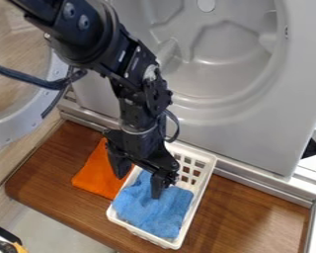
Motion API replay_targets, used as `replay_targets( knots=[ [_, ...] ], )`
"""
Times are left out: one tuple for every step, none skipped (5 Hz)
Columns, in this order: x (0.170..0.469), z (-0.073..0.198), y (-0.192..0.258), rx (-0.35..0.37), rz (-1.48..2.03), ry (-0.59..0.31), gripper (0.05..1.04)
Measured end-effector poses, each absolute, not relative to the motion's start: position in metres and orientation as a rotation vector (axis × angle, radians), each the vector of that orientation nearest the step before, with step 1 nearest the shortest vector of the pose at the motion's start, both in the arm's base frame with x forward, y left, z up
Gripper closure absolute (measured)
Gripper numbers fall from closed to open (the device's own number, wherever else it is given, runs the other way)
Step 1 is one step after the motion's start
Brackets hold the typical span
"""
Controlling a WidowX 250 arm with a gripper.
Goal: Take the orange cloth and put inside the basket
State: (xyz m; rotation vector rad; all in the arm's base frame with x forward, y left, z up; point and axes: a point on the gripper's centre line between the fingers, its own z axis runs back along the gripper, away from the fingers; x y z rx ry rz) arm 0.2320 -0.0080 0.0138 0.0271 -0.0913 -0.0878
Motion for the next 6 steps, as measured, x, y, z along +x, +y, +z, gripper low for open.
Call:
replay_targets(
  knots=[
    [0.228,0.009,-0.008,0.027,-0.083,-0.064,0.083],
    [0.228,0.006,-0.01,0.042,-0.092,-0.028,0.084],
    [0.231,0.006,-0.011,0.059,-0.107,-0.01,0.084],
    [0.233,0.024,-0.001,0.092,-0.111,-0.045,0.083],
    [0.23,0.026,0.026,0.113,-0.059,-0.038,0.083],
    [0.224,0.023,0.056,0.088,0.019,-0.061,0.084]
  ],
)
